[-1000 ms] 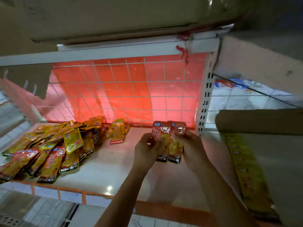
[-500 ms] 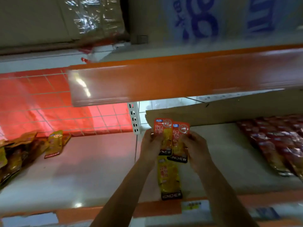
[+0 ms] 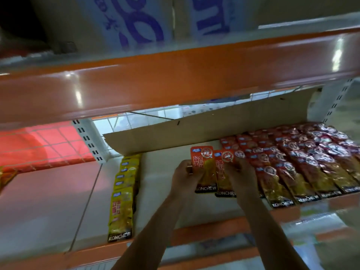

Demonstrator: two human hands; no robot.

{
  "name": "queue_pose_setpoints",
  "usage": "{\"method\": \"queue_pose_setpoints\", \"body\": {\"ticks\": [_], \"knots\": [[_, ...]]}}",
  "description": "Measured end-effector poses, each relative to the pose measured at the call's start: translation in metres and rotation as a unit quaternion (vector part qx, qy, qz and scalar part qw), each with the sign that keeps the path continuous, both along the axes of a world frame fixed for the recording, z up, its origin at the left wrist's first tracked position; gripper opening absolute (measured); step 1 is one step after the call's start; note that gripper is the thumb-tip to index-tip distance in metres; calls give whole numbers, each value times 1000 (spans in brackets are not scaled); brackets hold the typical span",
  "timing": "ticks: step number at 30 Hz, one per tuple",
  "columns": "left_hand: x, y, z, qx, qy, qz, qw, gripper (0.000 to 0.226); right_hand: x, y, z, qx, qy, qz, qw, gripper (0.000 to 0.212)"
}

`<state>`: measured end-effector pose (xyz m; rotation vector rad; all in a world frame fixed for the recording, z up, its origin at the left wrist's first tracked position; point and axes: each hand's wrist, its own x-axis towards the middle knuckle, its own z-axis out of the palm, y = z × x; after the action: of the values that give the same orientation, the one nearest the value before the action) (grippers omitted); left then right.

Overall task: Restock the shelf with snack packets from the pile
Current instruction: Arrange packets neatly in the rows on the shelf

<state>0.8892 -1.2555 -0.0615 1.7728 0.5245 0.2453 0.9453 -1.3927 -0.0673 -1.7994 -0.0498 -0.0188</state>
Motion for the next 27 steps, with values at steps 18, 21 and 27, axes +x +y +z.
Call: {"method": "queue_pose_setpoints", "body": {"ticks": [18, 21, 27], "knots": [[40, -37, -37, -8, 9, 47, 999, 28, 7, -60, -29, -286, -34, -41, 957, 49], [49, -36, -39, 17, 10, 79, 997, 35, 2, -58, -30, -294, -42, -53, 954, 47], [68, -31, -40, 59, 30, 75, 995, 60, 0, -57, -29, -313, -69, -71, 945, 41]]}}
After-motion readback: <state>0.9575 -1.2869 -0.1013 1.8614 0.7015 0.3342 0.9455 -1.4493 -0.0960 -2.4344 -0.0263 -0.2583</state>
